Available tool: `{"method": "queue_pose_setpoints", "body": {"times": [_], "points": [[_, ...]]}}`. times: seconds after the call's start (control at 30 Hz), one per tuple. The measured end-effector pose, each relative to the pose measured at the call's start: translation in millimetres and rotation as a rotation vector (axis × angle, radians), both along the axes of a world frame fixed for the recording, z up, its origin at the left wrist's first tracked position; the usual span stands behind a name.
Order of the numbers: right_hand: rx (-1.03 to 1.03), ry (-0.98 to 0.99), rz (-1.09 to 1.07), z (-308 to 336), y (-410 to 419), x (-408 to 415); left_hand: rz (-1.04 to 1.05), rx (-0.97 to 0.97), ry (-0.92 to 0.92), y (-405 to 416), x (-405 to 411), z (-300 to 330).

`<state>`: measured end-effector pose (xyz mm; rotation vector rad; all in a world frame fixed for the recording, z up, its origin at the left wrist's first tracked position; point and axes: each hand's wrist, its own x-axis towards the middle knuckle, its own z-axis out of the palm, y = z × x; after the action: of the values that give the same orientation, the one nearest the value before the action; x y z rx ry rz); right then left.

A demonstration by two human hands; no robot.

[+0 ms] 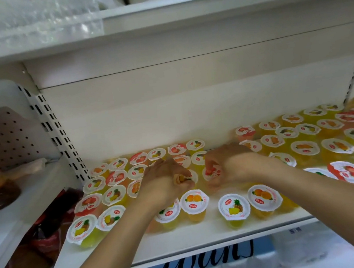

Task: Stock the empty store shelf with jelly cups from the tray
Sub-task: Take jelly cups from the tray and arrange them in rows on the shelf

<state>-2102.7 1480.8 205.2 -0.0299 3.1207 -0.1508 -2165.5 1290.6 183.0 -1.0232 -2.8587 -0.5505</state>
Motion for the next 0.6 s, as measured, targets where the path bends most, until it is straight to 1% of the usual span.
{"method": "queue_pose_setpoints", "body": {"times": [0.1, 0.23, 0.4, 0.5, 0.6], "points": [[0.002, 0.075, 0.010, -6, -6, -2, 0.005, -0.004, -0.001, -1, 2, 0], [0.005, 0.100, 0.011, -10, -8, -3, 0.016, -0.012, -0.007, -2, 2, -2], [0.058, 0.140, 0.036, -7, -5, 6, 0.030, -0.004, -0.037, -4, 5, -1], [-0.053, 0.158, 0.059, -1, 2, 18, 0.010, 0.084, -0.007, -10, 12, -3], [-0.168, 0.137, 0.161, 2, 6, 35, -0.076, 0.172, 0.048, -16, 26, -10]]}}
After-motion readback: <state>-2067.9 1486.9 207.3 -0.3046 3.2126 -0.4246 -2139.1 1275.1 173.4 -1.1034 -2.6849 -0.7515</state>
